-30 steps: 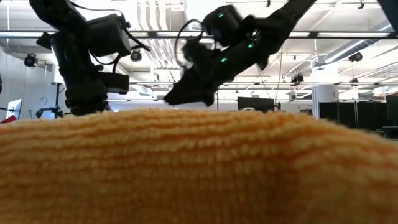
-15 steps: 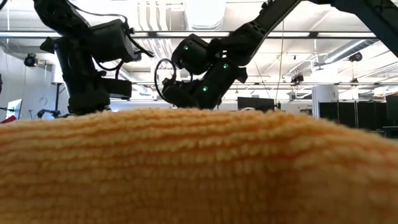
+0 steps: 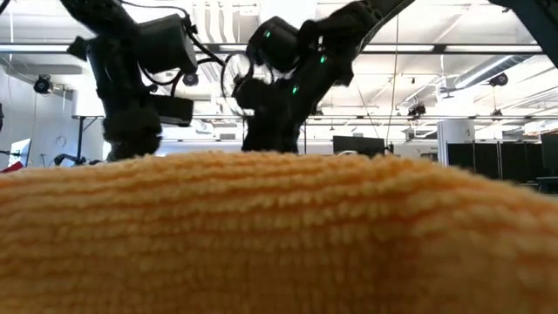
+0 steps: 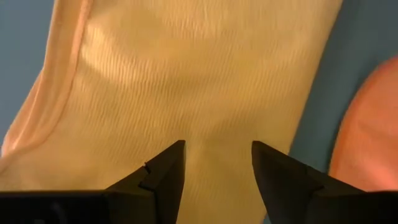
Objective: Fold microfiber towels
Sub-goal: Fold the yellow microfiber towel, then put the yellow microfiber towel into the transparent bin
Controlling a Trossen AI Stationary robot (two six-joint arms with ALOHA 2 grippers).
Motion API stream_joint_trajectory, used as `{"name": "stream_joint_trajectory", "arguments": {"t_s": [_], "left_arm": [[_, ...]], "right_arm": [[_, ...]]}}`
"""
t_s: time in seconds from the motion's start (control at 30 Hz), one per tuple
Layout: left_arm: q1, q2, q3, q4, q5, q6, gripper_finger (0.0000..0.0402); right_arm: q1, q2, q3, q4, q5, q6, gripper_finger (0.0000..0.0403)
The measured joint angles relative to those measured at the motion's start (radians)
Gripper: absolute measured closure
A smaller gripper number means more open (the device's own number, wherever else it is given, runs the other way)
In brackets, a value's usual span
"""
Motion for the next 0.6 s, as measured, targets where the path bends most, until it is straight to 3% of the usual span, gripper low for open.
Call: {"name": "stream_joint_trajectory", "arguments": {"t_s": [0.2, 0.4, 0.6], "left_arm": [[-0.065, -0.036, 0.068, -0.206, 0.006, -0.002, 0.0233], [-0.188, -0.07, 0.07, -0.227, 0.0, -0.008, 0.0233], [-0.292, -0.039, 0.068, -0.235, -0.146, 0.065, 0.0233]], "right_arm": [[-0.002, -0.15, -0.027, -0.173, 0.001, -0.121, 0.0335], [-0.003, -0.294, -0.163, -0.185, 0.002, -0.169, 0.0335], [-0.002, -0.324, -0.268, -0.108, -0.015, -0.177, 0.0335]]}}
